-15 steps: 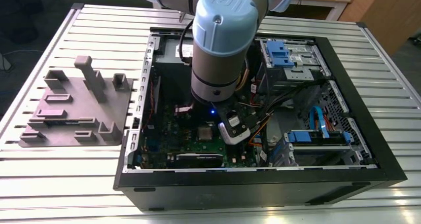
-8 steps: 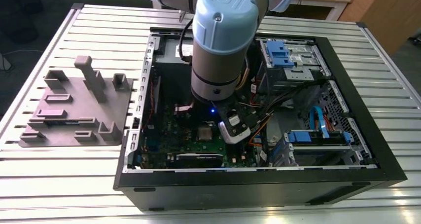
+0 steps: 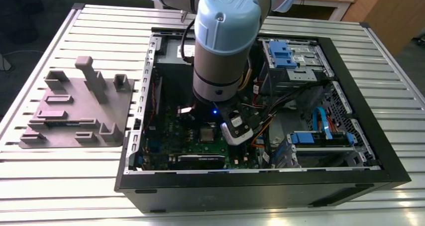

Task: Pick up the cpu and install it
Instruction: 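Place the cpu into insertion slot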

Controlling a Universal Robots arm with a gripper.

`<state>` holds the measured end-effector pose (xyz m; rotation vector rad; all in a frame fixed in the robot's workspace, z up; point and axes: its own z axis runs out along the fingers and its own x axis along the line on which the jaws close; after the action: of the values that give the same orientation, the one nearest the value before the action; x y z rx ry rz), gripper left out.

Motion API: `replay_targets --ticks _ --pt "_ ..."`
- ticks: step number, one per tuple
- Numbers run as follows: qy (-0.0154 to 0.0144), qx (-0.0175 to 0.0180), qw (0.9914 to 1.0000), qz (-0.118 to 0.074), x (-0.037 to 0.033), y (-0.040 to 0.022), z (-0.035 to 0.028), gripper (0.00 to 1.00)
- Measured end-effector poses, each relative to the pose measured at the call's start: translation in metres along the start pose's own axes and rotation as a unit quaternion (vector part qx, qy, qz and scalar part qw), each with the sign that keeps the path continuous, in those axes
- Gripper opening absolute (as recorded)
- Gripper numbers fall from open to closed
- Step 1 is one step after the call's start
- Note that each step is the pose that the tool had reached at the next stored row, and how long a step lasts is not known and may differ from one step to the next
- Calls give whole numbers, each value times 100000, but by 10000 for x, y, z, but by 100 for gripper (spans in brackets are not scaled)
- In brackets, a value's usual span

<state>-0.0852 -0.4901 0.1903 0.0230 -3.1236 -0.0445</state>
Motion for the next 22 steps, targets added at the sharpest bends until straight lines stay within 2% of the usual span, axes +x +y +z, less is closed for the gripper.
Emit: replay_targets --ticks 2,3,6,7,8,9,10,12,13,14,16,18,20,22 --pt "-1 236 100000 172 0 -1 -3 47" --pt "1 485 99998 307 1 -1 -4 47" --pt "9 1630 99985 590 1 0 -6 47" --pt "12 1839 99981 692 0 -1 -6 47" --pt "13 1854 99979 920 1 -1 -5 47" --pt "14 1745 99978 1136 1 -2 -2 47" --pt "20 1208 99985 1215 1 -2 -1 47" --pt "4 -603 99991 1237 1 -2 1 47" --pt "3 -1265 99984 1240 2 -1 3 47" --pt "-2 -1405 99982 1237 2 -1 2 47" --pt "-3 -1411 99982 1234 1 0 2 47" --pt "-9 -1143 99986 1230 0 0 -1 47" --pt "-2 -625 99990 1244 0 -1 -11 47" --pt "4 -573 99991 1241 1 0 -41 43"
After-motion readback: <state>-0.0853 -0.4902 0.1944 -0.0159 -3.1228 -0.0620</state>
